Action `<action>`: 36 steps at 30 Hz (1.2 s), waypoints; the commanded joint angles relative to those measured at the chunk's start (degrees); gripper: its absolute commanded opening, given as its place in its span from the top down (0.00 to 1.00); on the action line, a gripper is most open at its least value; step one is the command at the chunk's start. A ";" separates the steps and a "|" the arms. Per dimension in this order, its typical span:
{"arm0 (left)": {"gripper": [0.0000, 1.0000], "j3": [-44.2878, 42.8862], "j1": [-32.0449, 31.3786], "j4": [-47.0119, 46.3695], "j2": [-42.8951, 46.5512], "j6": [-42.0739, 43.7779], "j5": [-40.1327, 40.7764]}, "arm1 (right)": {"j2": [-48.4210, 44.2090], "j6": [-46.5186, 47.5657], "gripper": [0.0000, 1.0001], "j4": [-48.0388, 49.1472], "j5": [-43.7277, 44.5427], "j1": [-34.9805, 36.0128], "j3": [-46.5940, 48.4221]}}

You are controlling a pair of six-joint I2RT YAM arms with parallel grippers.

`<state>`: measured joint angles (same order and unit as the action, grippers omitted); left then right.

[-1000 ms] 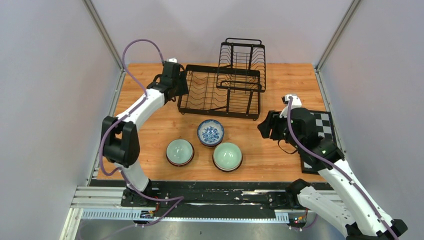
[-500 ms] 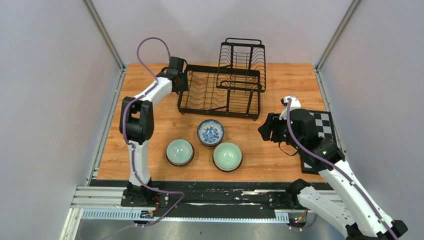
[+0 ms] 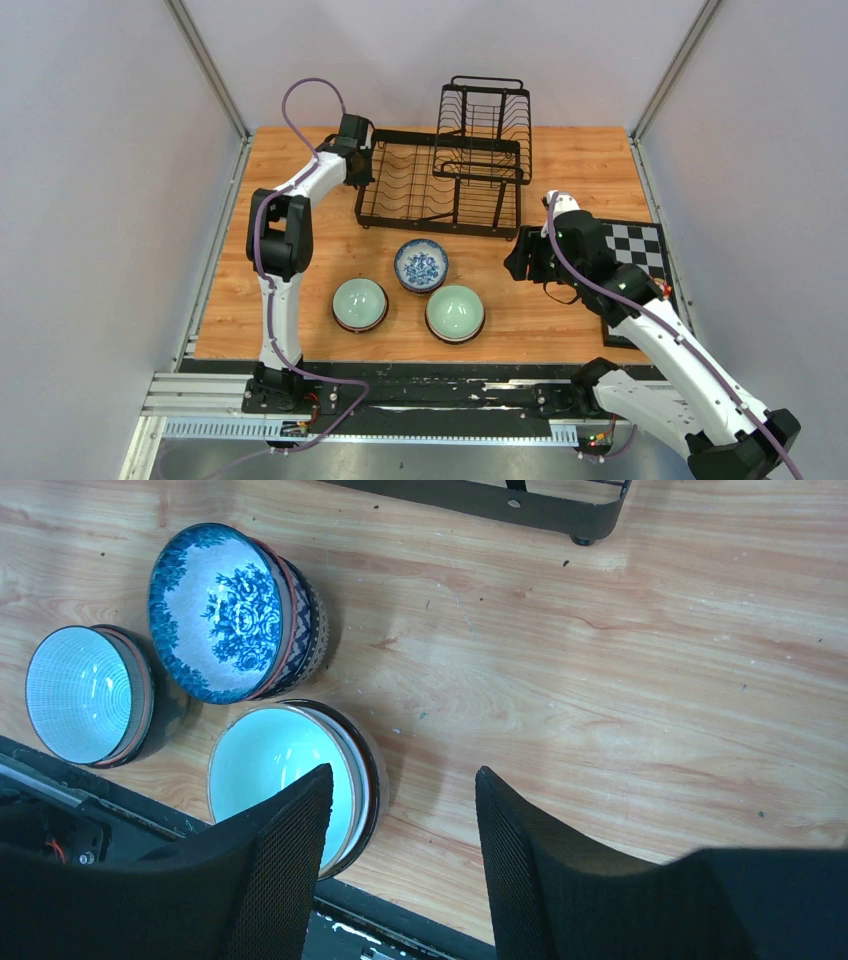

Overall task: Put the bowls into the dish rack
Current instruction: Adjust the dish rack at the center of the board.

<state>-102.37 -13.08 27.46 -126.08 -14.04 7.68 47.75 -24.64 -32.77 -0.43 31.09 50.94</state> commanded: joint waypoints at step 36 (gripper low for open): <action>1.00 40.84 0.25 -23.07 26.12 -31.09 -4.93 | 16.83 -8.05 0.48 12.28 -2.19 3.76 -3.70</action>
<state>-65.91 -13.17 9.26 -103.48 -35.38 5.17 66.67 -36.69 -17.26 -2.13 32.29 48.01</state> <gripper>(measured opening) 0.010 0.488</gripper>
